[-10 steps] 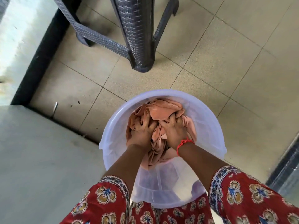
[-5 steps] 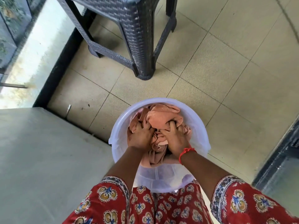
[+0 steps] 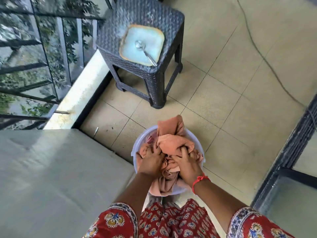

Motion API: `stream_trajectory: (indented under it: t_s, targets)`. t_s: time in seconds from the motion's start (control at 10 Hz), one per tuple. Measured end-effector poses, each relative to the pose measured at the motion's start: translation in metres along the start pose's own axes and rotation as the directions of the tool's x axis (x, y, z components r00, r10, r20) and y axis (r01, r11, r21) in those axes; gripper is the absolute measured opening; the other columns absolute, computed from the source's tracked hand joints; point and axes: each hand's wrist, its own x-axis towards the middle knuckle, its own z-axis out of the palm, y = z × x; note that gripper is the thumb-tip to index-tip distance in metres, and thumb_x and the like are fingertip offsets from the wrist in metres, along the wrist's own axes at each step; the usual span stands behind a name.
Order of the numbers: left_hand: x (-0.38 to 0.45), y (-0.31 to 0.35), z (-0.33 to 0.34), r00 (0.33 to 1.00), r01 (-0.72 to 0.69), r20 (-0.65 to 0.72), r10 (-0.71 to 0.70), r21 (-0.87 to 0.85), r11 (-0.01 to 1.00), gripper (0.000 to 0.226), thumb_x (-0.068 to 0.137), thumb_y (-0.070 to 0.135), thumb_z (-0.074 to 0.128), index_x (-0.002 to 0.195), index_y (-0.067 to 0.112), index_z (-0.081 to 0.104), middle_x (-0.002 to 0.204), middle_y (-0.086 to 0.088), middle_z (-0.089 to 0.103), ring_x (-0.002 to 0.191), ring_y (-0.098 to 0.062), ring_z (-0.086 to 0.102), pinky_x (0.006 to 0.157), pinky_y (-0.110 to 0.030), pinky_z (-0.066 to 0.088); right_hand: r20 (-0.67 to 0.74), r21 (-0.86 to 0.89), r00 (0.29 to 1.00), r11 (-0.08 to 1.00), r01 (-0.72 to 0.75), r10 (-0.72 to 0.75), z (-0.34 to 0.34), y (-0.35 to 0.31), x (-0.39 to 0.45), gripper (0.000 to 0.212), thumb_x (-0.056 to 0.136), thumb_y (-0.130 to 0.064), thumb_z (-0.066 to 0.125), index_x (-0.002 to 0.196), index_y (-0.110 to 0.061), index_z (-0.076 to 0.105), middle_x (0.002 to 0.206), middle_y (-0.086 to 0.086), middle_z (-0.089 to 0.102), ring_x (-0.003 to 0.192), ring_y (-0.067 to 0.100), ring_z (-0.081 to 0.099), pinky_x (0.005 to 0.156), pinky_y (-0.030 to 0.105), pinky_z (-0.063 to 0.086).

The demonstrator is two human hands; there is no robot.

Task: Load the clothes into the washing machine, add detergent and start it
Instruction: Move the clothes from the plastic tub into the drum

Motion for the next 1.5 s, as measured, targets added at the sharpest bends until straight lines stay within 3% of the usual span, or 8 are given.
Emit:
stream_trajectory:
  t_s: [0.2,0.4,0.6,0.8,0.9,1.1,1.3,1.5]
  targets:
    - [-0.063,0.023,-0.042,0.998,0.044,-0.044,-0.043,0.037,0.998,0.081,0.084,0.046,0.059,0.146,0.042,0.008,0.158,0.001,0.005,0.139,-0.042,0.016,0.094,-0.076,0.026,0.089,-0.086,0.996,0.996,0.032,-0.024,-0.063,-0.043,-0.067,0.042,0.098,-0.022,0.049,0.138,-0.035,0.047,0.156,0.008,0.021,0.141,0.040,0.018,0.110,0.057,0.020]
    - [-0.130,0.040,-0.078,0.990,-0.007,-0.139,0.013,0.046,0.999,0.073,0.085,0.039,0.049,0.146,0.041,0.009,0.157,0.002,0.006,0.135,-0.040,0.021,0.091,-0.074,0.028,-0.148,0.057,0.985,0.994,0.092,-0.083,-0.076,-0.055,-0.123,0.035,0.089,-0.020,0.037,0.115,-0.036,0.054,0.123,0.008,0.051,0.104,0.039,0.058,0.087,0.046,0.052]
    - [-0.180,0.048,-0.099,0.981,-0.043,-0.187,0.049,0.038,0.998,0.071,0.080,0.034,0.047,0.146,0.032,0.022,0.153,-0.003,0.016,0.126,-0.047,0.031,0.094,-0.061,0.039,-0.186,-0.009,0.982,1.000,0.027,-0.028,-0.085,-0.057,-0.156,0.047,0.080,-0.066,0.025,0.117,-0.042,0.041,0.119,-0.002,0.056,0.111,0.022,0.055,0.092,0.049,0.044]
    - [-0.217,0.058,-0.115,0.964,-0.009,-0.266,0.016,0.029,1.000,0.066,0.075,0.031,0.041,0.140,0.035,0.026,0.145,0.000,0.020,0.120,-0.042,0.034,0.081,-0.062,0.044,-0.148,-0.188,0.987,0.982,0.032,-0.061,-0.120,-0.086,-0.200,0.048,0.089,-0.047,0.022,0.128,-0.040,0.048,0.145,0.007,0.040,0.130,0.038,0.039,0.103,0.059,0.032]
    - [-0.238,0.067,-0.132,0.957,0.044,-0.287,-0.047,-0.015,0.999,0.064,0.078,0.025,0.046,0.137,0.037,0.023,0.144,0.001,0.023,0.124,-0.037,0.028,0.078,-0.064,0.041,-0.243,-0.095,0.966,0.993,0.063,-0.084,-0.130,-0.088,-0.202,0.050,0.082,-0.074,0.024,0.117,-0.044,0.045,0.129,0.000,0.049,0.118,0.023,0.051,0.092,0.046,0.045]
    - [-0.282,0.073,-0.169,0.929,0.042,-0.362,-0.078,-0.107,0.993,0.066,0.077,0.022,0.051,0.134,0.039,0.022,0.141,0.003,0.024,0.116,-0.037,0.035,0.073,-0.063,0.049,-0.220,-0.150,0.930,0.953,0.265,-0.293,-0.182,-0.136,-0.263,0.028,0.097,-0.033,0.038,0.123,-0.029,0.047,0.113,0.003,0.044,0.096,-0.016,0.055,0.072,0.009,0.042]
    - [-0.369,0.069,-0.219,0.839,0.081,-0.529,-0.127,-0.109,0.991,0.046,0.076,0.028,0.054,0.121,0.020,0.050,0.131,-0.005,0.038,0.092,-0.037,0.050,0.085,-0.047,0.046,-0.231,-0.421,0.783,0.785,0.455,-0.578,-0.208,-0.179,-0.278,0.054,0.071,-0.055,0.017,0.116,-0.044,0.045,0.119,-0.018,0.045,0.108,0.010,0.058,0.068,0.028,0.040]
    - [-0.481,0.056,-0.264,0.643,0.147,-0.732,-0.226,-0.172,0.974,0.047,0.076,0.026,0.058,0.122,0.018,0.052,0.141,-0.009,0.039,0.106,-0.039,0.054,0.083,-0.040,0.042,-0.140,-0.563,0.541,0.516,0.646,-0.830,-0.247,-0.276,-0.342,0.049,0.066,-0.005,0.051,0.103,-0.036,0.047,0.116,0.003,0.033,0.102,0.040,0.053,0.079,0.051,0.054]
